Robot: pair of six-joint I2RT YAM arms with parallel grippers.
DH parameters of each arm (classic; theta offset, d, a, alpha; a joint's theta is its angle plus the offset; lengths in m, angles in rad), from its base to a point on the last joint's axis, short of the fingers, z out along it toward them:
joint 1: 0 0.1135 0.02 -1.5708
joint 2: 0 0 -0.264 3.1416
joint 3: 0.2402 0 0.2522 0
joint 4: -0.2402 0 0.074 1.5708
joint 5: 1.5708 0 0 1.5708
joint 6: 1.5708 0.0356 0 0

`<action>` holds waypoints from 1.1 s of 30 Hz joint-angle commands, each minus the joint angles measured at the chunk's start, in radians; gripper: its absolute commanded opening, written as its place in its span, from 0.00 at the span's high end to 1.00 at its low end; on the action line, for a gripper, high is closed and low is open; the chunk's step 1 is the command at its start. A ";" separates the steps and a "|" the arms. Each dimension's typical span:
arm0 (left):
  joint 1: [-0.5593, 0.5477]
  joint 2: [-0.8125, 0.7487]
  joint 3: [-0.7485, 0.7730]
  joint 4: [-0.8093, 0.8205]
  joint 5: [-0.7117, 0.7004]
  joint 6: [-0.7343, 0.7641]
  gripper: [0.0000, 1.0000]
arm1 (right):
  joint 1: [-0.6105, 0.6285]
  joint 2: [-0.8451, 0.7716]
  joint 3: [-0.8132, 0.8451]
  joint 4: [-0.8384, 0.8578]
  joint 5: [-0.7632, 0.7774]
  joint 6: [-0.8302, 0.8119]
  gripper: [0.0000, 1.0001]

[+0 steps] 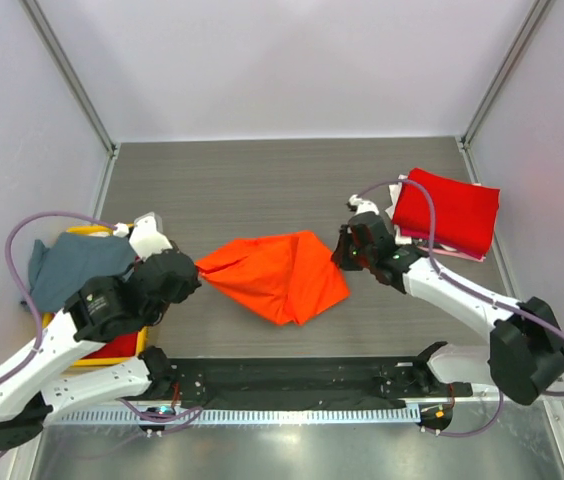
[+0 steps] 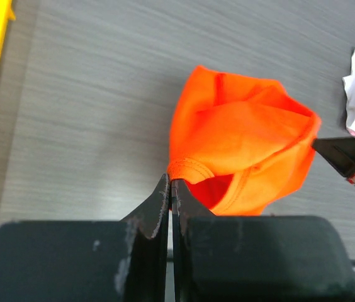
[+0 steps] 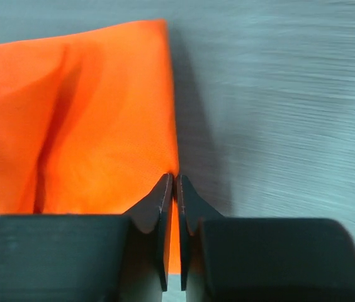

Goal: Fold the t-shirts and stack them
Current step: Flatten the tshirt out

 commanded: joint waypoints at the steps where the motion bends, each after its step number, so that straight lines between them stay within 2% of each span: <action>1: 0.051 0.067 0.043 0.074 -0.034 0.089 0.99 | -0.057 -0.086 -0.018 -0.092 0.116 0.042 0.87; 2: 0.076 0.086 0.006 0.096 0.041 0.128 1.00 | -0.067 -0.127 -0.055 -0.096 0.130 0.047 0.82; 3: 0.104 0.128 -0.021 0.149 0.102 0.145 1.00 | -0.067 -0.149 -0.075 -0.100 0.167 0.053 0.70; 4: 0.157 0.148 -0.081 0.179 0.205 0.172 1.00 | -0.067 -0.175 -0.110 -0.101 0.170 0.053 0.54; 5: 0.176 0.166 -0.110 0.203 0.250 0.177 1.00 | -0.067 -0.201 -0.126 -0.101 0.167 0.053 0.29; 6: 0.187 0.197 -0.136 0.246 0.269 0.179 1.00 | -0.064 -0.247 -0.138 -0.100 0.132 0.048 0.23; 9: 0.190 0.212 -0.216 0.297 0.264 0.151 1.00 | -0.035 -0.296 -0.161 -0.096 0.081 0.022 0.13; 11: 0.191 0.196 -0.259 0.320 0.252 0.139 1.00 | -0.007 -0.295 -0.155 -0.095 0.052 0.013 0.01; 17: 0.259 0.157 -0.302 0.326 0.226 0.084 1.00 | 0.174 -0.183 -0.104 -0.078 0.072 -0.011 0.00; 19: 0.297 0.154 -0.325 0.335 0.256 0.082 1.00 | 0.247 -0.149 -0.087 -0.078 0.080 -0.018 0.00; 22: 0.352 0.159 -0.357 0.361 0.314 0.087 1.00 | 0.332 -0.102 -0.032 -0.121 0.173 0.002 0.00; 26: 0.392 0.156 -0.385 0.389 0.335 0.085 1.00 | 0.395 -0.193 0.001 -0.144 0.357 0.056 0.00; 28: 0.408 0.148 -0.394 0.397 0.344 0.091 1.00 | 0.392 -0.252 -0.041 -0.141 0.443 0.181 0.00; 29: 0.412 0.147 -0.397 0.409 0.348 0.094 1.00 | 0.386 -0.275 -0.058 -0.139 0.449 0.192 0.00; 31: 0.424 0.142 -0.401 0.420 0.359 0.099 1.00 | 0.383 -0.315 -0.090 -0.074 0.341 0.139 0.01; 33: 0.428 0.143 -0.397 0.424 0.364 0.106 1.00 | 0.384 -0.248 -0.058 -0.119 0.284 0.140 0.10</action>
